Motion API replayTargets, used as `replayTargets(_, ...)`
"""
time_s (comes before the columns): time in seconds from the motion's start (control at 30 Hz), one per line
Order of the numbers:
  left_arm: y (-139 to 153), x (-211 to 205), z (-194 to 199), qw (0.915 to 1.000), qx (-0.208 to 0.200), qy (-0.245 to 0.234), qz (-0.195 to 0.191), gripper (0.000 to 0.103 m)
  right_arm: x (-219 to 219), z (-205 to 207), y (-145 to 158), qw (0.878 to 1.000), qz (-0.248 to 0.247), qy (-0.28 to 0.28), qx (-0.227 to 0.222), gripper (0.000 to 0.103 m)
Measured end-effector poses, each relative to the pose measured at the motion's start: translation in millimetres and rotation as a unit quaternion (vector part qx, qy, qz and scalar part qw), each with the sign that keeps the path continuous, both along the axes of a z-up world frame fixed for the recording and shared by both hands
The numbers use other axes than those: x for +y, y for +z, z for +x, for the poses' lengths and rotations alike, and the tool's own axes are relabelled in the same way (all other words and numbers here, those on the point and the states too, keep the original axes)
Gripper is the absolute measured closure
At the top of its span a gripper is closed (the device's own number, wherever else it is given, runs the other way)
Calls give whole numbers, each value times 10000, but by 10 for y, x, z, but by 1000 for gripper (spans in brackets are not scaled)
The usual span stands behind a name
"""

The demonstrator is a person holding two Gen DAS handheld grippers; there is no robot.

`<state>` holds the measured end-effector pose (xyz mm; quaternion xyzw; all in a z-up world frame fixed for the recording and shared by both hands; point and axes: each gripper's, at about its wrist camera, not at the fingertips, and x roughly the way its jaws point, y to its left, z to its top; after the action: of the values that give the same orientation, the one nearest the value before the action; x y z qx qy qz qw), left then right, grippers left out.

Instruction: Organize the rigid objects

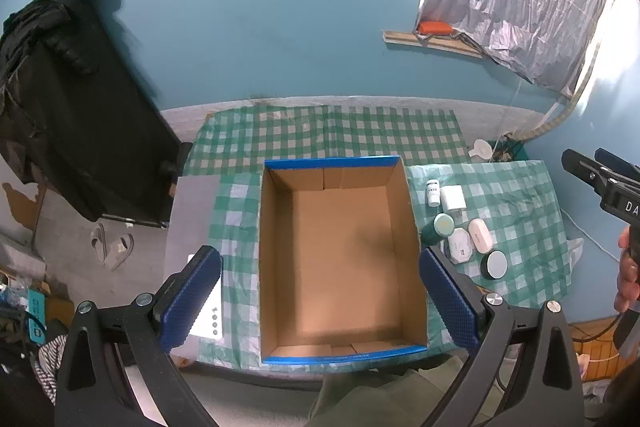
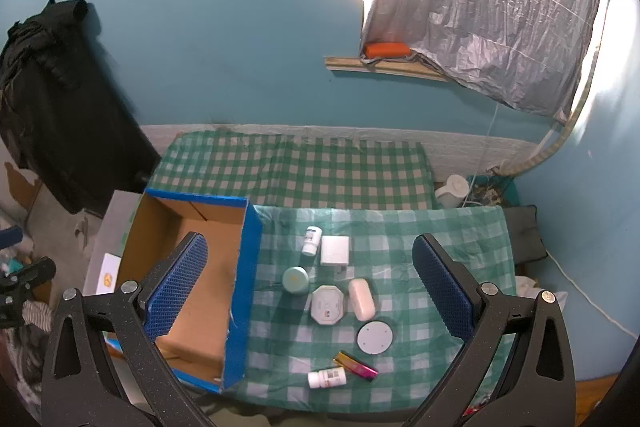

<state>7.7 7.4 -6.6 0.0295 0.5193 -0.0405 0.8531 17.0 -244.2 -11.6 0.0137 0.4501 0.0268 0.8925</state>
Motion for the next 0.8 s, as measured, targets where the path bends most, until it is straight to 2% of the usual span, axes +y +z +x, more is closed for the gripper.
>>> replayTargets(0.8,9,-67,-60,9999,-61,-98,64,3,24,-5,-30,10000,-10,28,62,1)
